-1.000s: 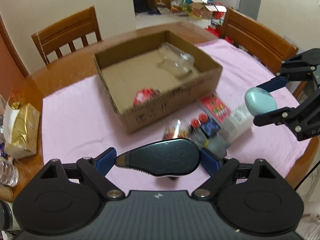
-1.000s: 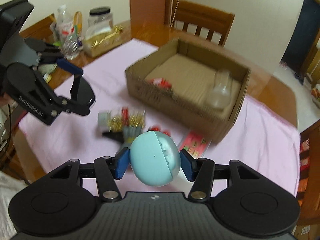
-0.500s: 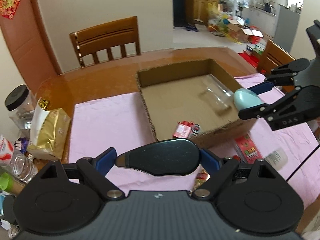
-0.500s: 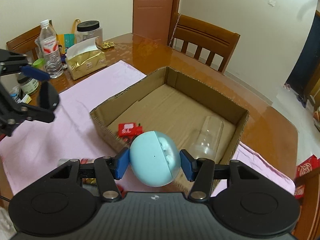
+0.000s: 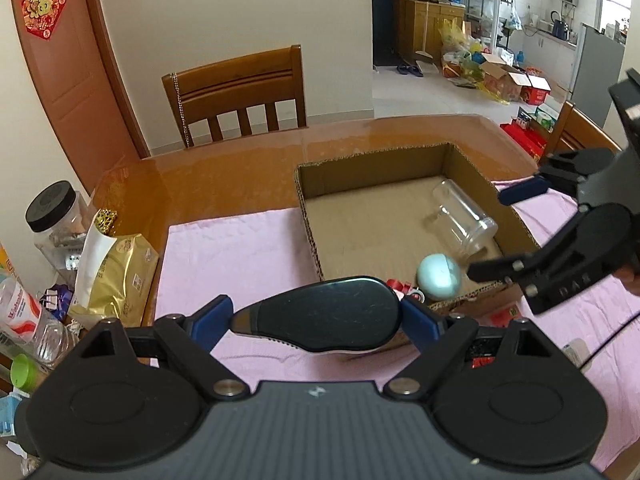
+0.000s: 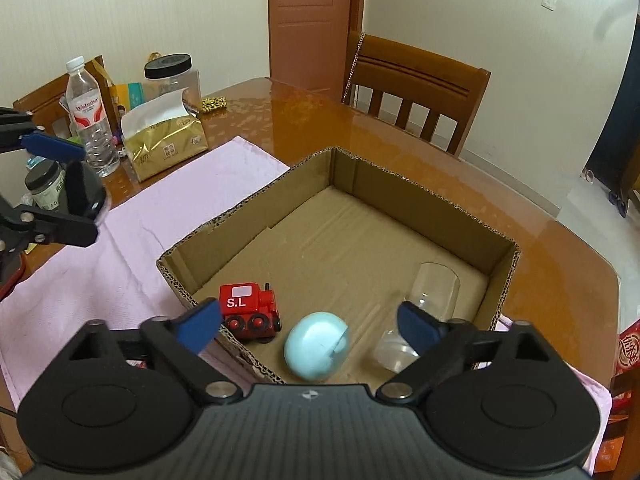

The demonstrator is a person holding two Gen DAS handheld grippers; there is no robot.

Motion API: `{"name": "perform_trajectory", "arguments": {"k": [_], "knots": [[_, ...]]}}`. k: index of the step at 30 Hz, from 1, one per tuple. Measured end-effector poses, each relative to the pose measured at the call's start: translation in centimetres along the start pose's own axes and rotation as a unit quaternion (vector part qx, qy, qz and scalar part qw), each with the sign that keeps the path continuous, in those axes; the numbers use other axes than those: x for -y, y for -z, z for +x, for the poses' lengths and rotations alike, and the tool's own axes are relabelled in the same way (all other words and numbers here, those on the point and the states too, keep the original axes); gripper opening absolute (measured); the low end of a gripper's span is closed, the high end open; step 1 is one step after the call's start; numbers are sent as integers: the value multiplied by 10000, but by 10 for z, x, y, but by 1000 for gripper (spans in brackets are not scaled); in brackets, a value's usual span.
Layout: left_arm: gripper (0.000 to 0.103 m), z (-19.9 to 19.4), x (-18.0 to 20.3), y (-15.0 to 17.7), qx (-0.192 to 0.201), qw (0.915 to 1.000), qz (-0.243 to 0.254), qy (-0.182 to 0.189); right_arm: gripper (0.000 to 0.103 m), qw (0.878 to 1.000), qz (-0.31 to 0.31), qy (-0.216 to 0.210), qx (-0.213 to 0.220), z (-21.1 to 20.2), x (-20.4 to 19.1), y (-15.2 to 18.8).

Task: Organize rigid objects
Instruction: 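Carry the mint-green case and black dispenser into the box and release both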

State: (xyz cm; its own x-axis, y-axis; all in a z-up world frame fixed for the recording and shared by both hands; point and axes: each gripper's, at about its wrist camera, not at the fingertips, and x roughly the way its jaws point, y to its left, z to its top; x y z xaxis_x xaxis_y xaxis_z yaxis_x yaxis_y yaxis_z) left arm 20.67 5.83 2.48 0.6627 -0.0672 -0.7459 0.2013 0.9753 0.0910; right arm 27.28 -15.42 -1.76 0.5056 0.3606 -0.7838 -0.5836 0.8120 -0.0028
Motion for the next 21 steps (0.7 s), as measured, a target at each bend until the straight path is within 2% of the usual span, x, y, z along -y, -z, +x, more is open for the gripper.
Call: {"name": "perform_trajectory", "arguments": {"k": [12, 21], "knots": [[89, 30, 7, -29, 26, 9999, 18, 105, 103, 9967, 688, 364, -222, -35, -9, 21], [89, 85, 24, -57, -67, 9997, 219, 112, 103, 9876, 1327, 815, -191, -51, -19, 49]]}}
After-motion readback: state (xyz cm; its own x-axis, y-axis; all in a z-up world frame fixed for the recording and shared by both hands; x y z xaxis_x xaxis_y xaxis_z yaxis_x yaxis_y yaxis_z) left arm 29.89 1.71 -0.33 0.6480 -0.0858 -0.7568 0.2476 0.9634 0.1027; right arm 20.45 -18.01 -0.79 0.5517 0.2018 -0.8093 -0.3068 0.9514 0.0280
